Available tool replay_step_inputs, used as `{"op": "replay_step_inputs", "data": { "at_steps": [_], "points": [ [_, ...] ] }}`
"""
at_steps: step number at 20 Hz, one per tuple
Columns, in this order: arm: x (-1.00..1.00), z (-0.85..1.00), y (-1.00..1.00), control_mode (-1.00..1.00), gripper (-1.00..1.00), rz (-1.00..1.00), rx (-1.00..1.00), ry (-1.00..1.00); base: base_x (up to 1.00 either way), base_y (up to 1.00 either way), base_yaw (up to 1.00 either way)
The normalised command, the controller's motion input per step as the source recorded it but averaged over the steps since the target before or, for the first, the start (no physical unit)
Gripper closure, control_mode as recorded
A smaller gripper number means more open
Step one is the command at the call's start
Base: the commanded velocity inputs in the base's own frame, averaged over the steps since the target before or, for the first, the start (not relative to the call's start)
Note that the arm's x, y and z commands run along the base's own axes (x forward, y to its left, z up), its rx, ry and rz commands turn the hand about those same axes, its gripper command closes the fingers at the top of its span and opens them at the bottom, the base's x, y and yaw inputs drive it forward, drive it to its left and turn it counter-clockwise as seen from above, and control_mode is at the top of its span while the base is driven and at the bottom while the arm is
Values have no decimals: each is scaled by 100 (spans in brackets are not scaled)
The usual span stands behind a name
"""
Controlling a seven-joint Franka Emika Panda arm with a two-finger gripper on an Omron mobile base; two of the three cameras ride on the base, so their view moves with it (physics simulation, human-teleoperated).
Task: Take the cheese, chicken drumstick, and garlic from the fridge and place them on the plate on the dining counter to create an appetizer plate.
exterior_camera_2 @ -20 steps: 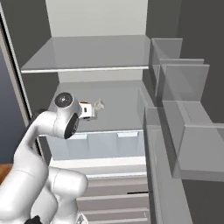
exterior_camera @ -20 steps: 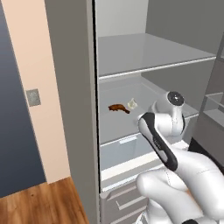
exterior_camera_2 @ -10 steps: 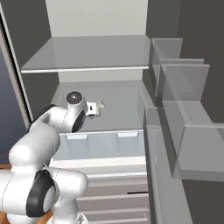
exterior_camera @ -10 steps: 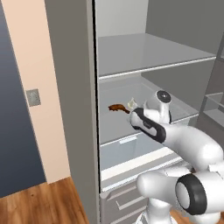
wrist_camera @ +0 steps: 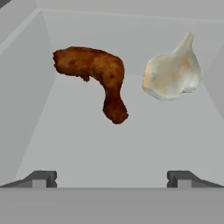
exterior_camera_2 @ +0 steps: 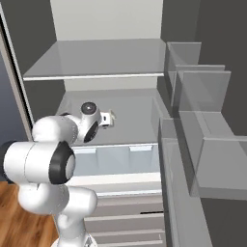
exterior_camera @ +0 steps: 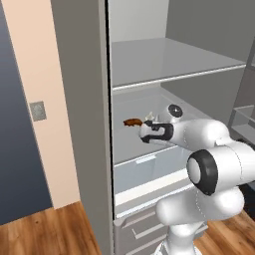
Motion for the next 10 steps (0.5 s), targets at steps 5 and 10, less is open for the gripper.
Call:
{"op": "replay_step_inputs", "data": {
  "at_steps": [5,10],
  "points": [
    [68,-27,13,-100,-100,0,0,3,0,0,0],
    [74,-22,4,-100,-100,0,0,10,0,0,0]
  ]
}}
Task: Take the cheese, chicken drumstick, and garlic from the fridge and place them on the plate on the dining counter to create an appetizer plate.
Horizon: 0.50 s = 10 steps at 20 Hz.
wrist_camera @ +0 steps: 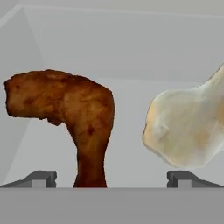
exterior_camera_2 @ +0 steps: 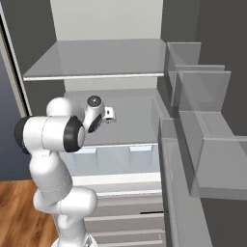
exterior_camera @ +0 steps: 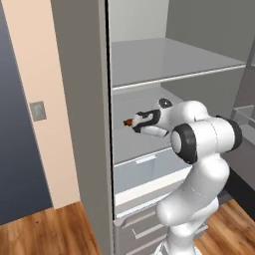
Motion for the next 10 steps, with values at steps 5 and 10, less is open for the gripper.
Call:
{"op": "replay_step_inputs", "data": {
  "at_steps": [5,10],
  "points": [
    [38,-51,0,-100,-100,0,0,12,0,0,0],
    [0,-91,10,-100,-100,4,0,0,0,0,0]
  ]
}}
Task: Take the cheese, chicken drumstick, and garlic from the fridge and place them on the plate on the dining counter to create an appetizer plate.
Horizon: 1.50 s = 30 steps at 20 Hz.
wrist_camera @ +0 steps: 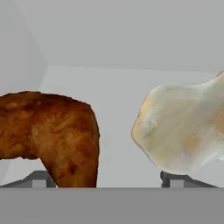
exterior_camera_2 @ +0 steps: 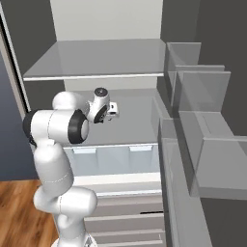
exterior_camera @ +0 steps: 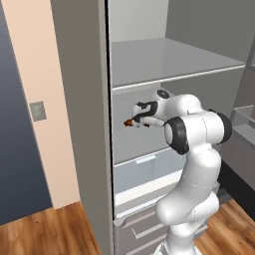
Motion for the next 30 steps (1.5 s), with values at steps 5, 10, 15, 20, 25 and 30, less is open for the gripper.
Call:
{"op": "replay_step_inputs", "data": {
  "at_steps": [5,10,15,20,25,30],
  "points": [
    [-6,-91,26,-100,100,6,-1,-3,0,0,0],
    [-55,-91,38,-100,100,2,-10,-19,0,0,0],
    [-100,-54,-25,-100,100,-1,-5,-9,0,0,0],
    [-100,-1,-99,-100,100,-1,1,0,0,0,0],
    [-100,23,-45,-100,100,0,0,0,0,0,0],
    [-83,46,-27,-100,100,0,0,0,0,0,0]
  ]
}}
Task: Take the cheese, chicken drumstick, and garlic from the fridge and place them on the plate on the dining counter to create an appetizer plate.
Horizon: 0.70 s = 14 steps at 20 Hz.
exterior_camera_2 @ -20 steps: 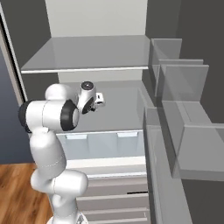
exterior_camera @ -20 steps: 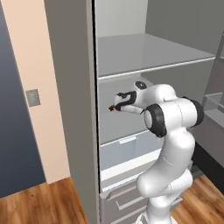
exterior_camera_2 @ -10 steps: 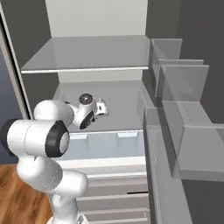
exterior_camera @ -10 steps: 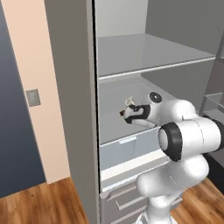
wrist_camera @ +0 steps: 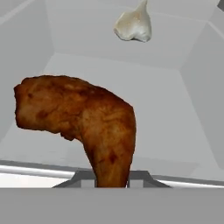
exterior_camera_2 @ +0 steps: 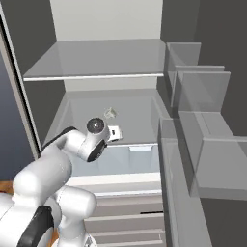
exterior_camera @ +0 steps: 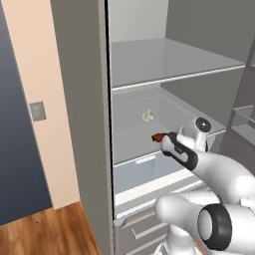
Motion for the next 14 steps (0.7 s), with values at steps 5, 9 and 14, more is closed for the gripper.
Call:
{"op": "replay_step_inputs", "data": {
  "at_steps": [5,9,14],
  "points": [
    [-19,18,-1,100,100,0,0,0,-24,-5,0],
    [0,0,0,100,100,0,0,0,-93,-2,-4],
    [0,0,0,100,100,0,0,0,-100,26,-25]
  ]
}}
